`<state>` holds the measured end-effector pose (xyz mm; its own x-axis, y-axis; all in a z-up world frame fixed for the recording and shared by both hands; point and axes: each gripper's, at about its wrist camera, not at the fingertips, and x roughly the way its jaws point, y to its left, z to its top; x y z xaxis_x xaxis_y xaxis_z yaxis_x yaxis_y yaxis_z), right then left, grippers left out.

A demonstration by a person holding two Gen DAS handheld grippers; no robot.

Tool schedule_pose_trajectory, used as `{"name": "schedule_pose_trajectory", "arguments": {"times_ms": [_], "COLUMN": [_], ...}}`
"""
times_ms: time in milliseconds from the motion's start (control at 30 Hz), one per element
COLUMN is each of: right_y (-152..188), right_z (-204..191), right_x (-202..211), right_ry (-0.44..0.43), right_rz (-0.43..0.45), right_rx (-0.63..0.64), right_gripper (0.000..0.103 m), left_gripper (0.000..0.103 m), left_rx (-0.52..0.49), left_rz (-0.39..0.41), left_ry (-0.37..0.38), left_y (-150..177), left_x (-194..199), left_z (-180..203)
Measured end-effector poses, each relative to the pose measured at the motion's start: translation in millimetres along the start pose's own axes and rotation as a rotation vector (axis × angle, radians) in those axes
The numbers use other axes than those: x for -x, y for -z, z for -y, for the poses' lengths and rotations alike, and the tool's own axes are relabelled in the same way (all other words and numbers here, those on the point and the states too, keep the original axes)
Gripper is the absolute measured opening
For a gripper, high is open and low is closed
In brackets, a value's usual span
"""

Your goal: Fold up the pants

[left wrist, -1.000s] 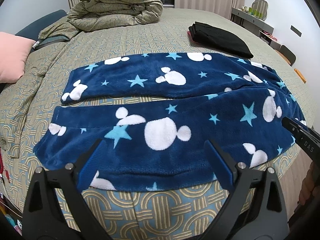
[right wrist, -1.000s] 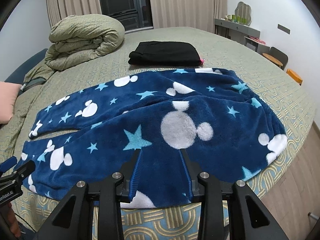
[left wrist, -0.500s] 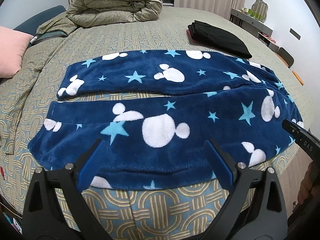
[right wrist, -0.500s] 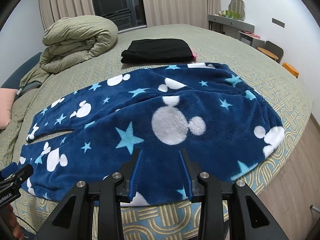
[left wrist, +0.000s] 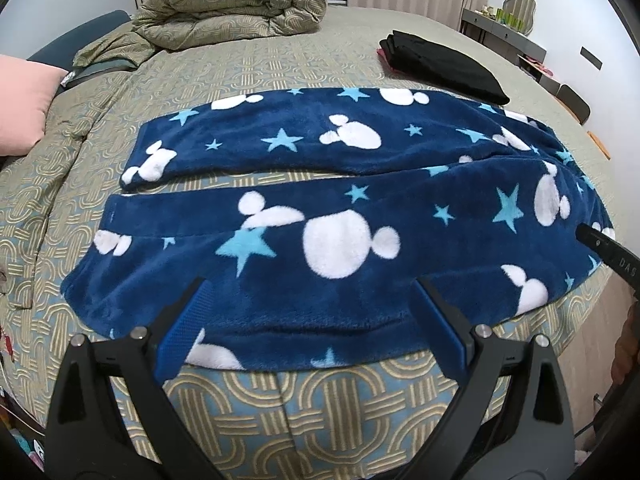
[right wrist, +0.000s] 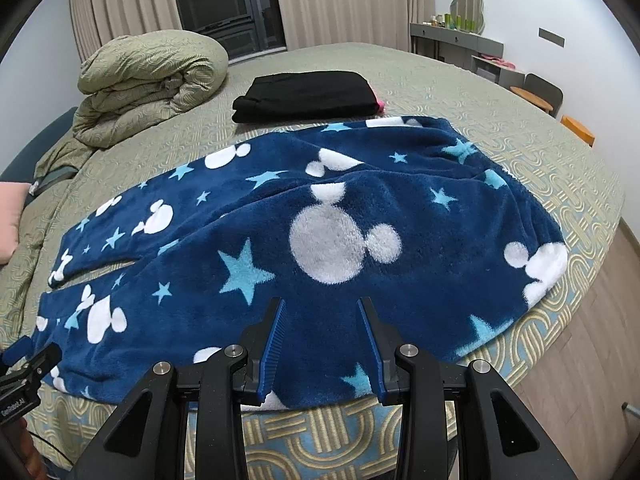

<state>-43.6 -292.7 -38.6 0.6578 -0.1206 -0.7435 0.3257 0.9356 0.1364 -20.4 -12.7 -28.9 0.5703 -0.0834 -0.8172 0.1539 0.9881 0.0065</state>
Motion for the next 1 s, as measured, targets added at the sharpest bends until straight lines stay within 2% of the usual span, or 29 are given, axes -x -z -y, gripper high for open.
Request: {"name": "schedule_pose_trajectory", "arguments": {"times_ms": [433,1000], "right_y": [1,3], "right_z": [8,19], "right_x": [-2,-5], "right_ry": [0.001,0.019], "right_rz": [-0.013,-0.033], "right_rx": [-0.024,-0.051], "right_gripper": [0.036,0.037], "left_gripper": [0.098,0.098], "left_rx": [0.003,0.055], "left_rz": [-0.008,-0.048], "left_ry": [-0.015,-0.068], "left_y": [5,17], "left_x": [-2,-9], "left_z": [-8,-37]}}
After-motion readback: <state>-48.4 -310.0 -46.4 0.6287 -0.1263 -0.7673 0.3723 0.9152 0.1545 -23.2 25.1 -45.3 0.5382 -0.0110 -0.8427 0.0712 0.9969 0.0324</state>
